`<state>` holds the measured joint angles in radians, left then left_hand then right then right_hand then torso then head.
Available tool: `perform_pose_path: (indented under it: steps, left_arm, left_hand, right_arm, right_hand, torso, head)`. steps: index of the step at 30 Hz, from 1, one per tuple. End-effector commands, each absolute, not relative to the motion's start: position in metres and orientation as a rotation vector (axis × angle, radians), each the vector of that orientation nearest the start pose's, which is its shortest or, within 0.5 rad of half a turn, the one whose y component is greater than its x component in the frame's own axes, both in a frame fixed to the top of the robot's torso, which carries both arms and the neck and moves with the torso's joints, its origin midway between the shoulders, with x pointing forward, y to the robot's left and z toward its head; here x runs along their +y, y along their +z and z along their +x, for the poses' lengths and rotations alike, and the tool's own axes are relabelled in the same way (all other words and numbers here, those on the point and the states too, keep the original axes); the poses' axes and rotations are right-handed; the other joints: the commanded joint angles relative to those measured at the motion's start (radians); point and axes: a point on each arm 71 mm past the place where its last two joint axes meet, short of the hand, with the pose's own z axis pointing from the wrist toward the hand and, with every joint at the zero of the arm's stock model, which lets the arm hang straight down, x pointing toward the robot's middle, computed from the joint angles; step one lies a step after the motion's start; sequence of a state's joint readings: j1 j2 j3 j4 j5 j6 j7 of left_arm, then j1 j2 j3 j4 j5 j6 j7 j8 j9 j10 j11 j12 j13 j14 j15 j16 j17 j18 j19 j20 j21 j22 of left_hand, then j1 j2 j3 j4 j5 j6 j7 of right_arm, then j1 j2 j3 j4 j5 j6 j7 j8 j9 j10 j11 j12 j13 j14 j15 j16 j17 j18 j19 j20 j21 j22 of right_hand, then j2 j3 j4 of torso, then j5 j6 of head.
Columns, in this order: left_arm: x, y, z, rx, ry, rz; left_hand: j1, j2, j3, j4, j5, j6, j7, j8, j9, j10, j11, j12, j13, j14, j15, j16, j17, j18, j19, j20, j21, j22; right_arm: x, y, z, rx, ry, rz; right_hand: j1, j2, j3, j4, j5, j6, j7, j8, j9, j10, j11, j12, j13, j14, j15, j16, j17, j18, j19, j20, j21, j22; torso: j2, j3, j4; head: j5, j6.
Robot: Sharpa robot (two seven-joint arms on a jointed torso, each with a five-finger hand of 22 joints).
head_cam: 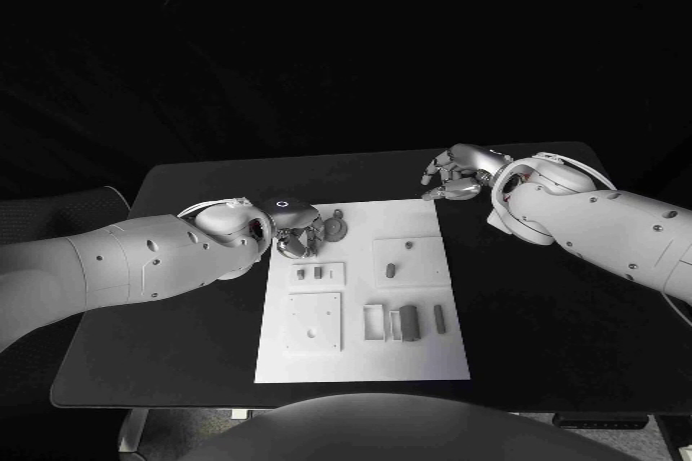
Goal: Assemble the parts on the task board
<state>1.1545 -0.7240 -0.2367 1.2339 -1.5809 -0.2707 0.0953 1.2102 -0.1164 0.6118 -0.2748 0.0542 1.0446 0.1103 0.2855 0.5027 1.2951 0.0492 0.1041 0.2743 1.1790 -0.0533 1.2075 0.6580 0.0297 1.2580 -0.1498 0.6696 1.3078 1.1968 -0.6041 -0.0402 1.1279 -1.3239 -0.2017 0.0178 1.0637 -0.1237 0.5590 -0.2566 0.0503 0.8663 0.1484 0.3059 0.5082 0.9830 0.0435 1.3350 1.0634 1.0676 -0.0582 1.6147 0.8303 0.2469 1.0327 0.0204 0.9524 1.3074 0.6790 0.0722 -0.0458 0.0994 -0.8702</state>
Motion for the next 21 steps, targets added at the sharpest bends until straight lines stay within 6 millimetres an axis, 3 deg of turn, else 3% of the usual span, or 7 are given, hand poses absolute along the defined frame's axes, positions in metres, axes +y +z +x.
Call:
perform_pose_path:
  steps: [1,21]
  left_arm:
    - [0.2182,-0.2931,0.485,1.868,-0.555,0.48]
    - [0.2197,-0.2942,0.4831,1.871,-0.556,0.484]
  left_hand:
    - [0.006,-0.006,0.003,-0.001,0.003,0.006,0.002,0.004,0.001,0.005,-0.001,0.005,0.002,0.0,-0.01,0.004,-0.002,0.108,0.002,-0.008,0.003,0.021]
    - [0.006,-0.008,0.001,-0.003,0.003,0.011,0.001,0.006,0.001,0.012,-0.003,0.006,0.005,0.0,-0.012,0.007,-0.002,0.107,0.002,-0.009,0.005,0.022]
  right_arm:
    - [-0.1878,-0.2159,0.5475,1.79,0.665,-0.088]
    - [-0.1884,-0.216,0.5477,1.79,0.664,-0.088]
  right_hand:
    - [0.0,0.005,-0.003,0.005,-0.002,0.001,0.009,-0.006,0.001,-0.012,0.003,0.006,-0.002,0.006,0.0,-0.005,0.002,0.015,0.002,-0.006,-0.005,0.012]
    - [0.0,0.005,-0.002,0.005,-0.002,0.001,0.009,-0.007,0.002,-0.013,0.003,0.007,-0.002,0.006,0.0,-0.005,0.002,0.015,0.002,-0.006,-0.005,0.012]
  torso:
    - [0.0,-0.0002,0.0002]
    - [0.0,0.0001,0.0002]
  head:
    - [0.0,-0.001]
    - [0.003,-0.002]
